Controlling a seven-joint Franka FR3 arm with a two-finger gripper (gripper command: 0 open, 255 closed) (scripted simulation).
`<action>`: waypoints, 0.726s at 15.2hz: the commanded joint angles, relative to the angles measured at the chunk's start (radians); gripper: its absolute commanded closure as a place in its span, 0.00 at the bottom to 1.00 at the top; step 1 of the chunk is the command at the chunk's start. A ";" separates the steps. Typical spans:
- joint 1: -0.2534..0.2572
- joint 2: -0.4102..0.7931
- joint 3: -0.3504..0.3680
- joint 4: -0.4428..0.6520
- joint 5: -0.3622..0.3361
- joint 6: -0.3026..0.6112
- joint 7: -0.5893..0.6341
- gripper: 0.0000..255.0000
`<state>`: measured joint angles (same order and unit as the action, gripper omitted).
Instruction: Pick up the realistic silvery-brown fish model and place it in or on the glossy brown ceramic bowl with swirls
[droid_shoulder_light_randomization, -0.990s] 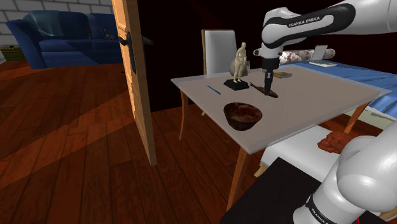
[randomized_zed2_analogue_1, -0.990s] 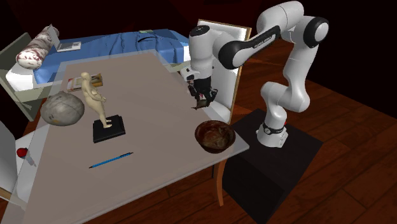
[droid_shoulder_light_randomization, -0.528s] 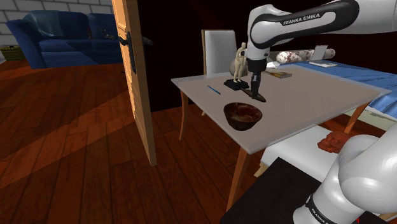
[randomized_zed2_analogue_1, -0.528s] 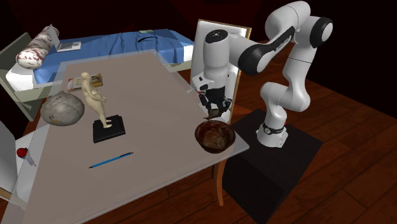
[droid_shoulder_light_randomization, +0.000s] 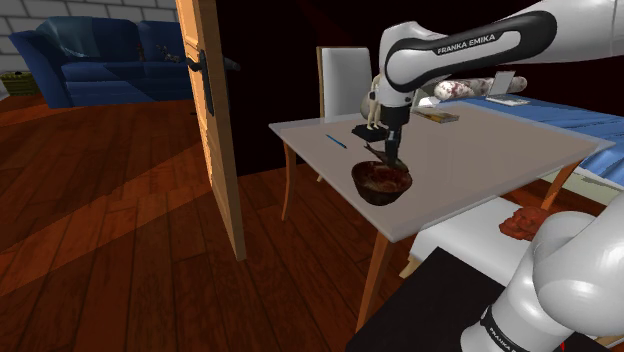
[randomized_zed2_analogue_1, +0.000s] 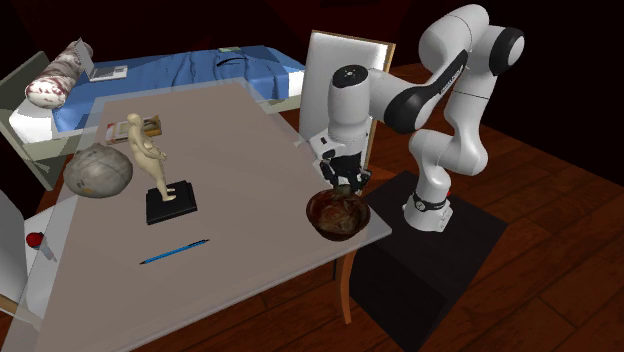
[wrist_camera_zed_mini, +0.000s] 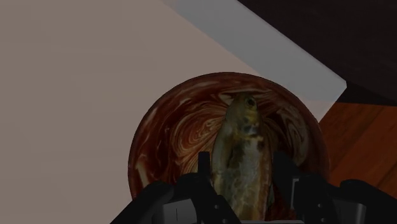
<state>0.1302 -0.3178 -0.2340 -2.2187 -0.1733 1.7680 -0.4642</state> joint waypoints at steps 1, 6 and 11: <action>-0.001 0.006 -0.003 -0.022 -0.001 0.029 0.001 1.00; -0.002 0.022 -0.008 -0.075 -0.003 0.098 0.006 1.00; -0.003 0.032 -0.011 -0.098 -0.004 0.130 0.008 1.00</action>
<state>0.1265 -0.2905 -0.2452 -2.3120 -0.1788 1.8954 -0.4564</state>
